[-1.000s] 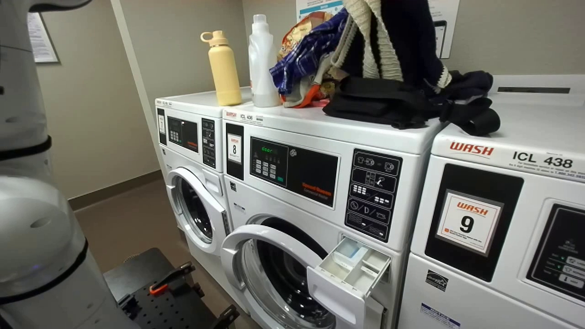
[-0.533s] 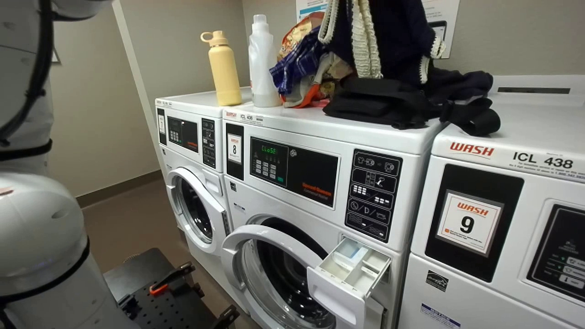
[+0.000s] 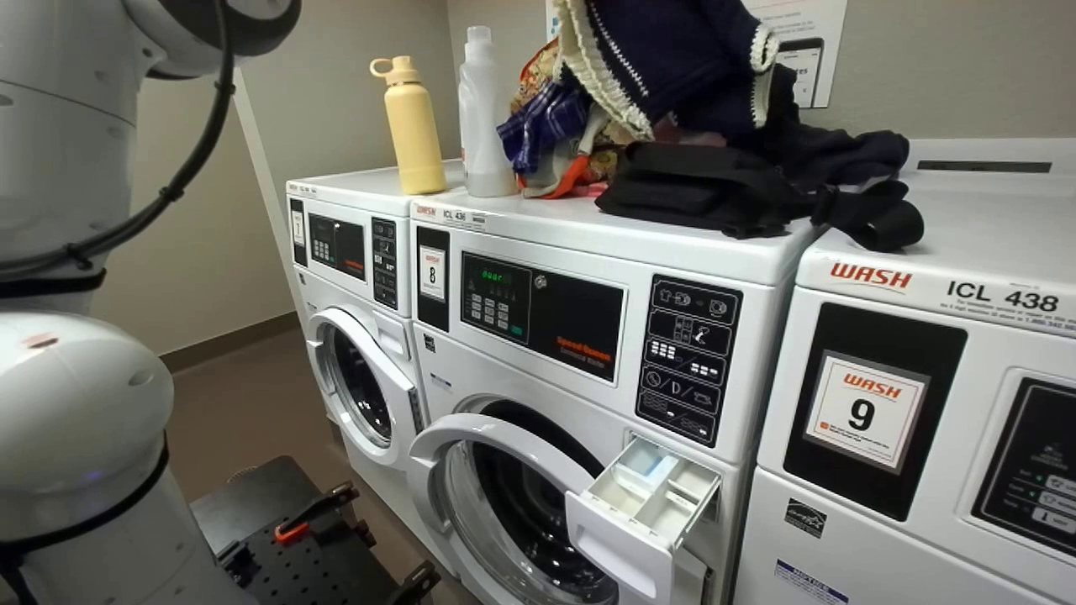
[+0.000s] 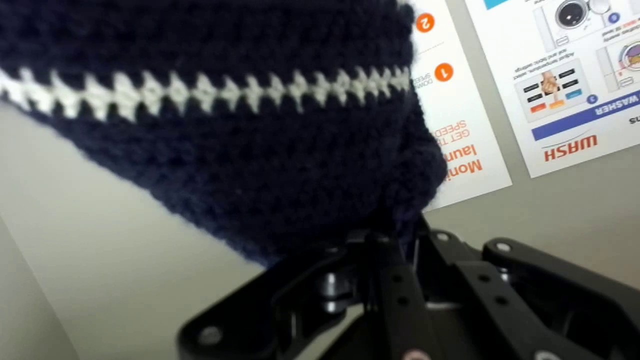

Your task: Move the blue knitted cloth to the left

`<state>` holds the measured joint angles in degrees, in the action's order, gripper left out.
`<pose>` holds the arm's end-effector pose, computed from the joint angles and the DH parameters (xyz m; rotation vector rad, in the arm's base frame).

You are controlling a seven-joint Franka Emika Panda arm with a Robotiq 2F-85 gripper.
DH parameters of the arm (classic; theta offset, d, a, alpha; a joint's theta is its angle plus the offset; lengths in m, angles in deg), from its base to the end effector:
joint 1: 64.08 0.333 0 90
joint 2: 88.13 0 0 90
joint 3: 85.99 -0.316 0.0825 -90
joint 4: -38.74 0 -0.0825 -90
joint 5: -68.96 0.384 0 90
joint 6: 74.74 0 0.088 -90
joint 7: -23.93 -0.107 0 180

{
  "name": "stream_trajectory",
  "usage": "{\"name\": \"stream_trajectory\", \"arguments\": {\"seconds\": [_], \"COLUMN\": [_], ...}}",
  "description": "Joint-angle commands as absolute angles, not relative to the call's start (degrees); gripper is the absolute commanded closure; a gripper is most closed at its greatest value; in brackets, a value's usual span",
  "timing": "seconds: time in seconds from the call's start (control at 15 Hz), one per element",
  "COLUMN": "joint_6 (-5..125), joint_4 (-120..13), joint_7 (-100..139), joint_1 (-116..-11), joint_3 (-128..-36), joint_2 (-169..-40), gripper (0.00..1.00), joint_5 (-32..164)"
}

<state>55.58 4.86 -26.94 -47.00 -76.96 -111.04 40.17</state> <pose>0.5876 0.1154 0.9302 -2.2107 0.7449 -1.9424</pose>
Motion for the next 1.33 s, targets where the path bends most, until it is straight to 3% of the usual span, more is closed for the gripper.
{"name": "stream_trajectory", "arguments": {"seconds": [0.0, 0.33, 0.4, 0.73, 1.2, 1.27], "joint_6": [54.17, 52.23, 56.62, 58.7, 53.0, 55.81], "joint_4": [9.88, 10.58, 10.18, 9.78, 19.9, 12.72], "joint_7": [-25.94, -25.62, -24.9, -13.19, 5.16, 6.18], "joint_1": [-46.31, -46.1, -50.34, -56.4, -60.31, -61.18], "joint_3": [-76.65, -77.14, -77.13, -85.59, -92.98, -94.22], "joint_2": [-113.73, -114.24, -117.35, -121.29, -129.45, -125.84], "gripper": [0.98, 0.98, 0.98, 0.98, 0.98, 0.98], "joint_5": [39.85, 40.65, 42.71, 58.03, 76.74, 76.95]}}
